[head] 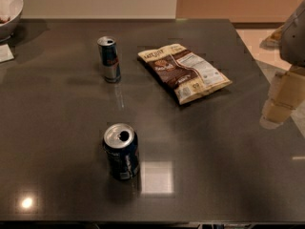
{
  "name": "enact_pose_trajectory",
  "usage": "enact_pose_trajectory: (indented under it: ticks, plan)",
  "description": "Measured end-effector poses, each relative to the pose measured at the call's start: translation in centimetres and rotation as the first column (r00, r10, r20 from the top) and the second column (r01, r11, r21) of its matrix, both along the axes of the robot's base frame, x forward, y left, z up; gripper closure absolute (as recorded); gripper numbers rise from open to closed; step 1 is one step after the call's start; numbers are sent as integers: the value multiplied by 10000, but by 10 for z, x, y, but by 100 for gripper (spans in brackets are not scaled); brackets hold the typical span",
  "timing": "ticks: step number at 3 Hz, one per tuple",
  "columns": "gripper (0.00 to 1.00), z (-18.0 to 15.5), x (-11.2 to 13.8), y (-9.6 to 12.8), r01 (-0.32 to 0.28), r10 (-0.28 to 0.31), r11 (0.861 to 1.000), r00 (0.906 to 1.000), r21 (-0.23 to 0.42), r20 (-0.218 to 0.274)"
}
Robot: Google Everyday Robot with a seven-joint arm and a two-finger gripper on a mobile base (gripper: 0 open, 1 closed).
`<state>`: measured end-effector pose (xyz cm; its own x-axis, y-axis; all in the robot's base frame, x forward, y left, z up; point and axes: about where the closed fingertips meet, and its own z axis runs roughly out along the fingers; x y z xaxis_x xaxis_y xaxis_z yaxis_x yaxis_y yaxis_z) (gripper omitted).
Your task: Knock redbull can over
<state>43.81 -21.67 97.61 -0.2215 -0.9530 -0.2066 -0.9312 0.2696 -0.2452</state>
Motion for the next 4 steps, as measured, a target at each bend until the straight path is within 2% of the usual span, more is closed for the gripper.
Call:
enact_pose_trajectory:
  ticks: [1, 2, 3, 4]
  plan:
    - [0, 0, 0, 0, 0, 0, 10000, 10000, 0, 2]
    - [0, -7, 19, 12, 100, -99, 9994, 9999, 342, -51]
    - [0, -14, 50, 33, 186, -189, 9938, 9998, 1094, 19]
    - [0, -20, 83, 56, 175, -228, 9822, 9994, 1870, 266]
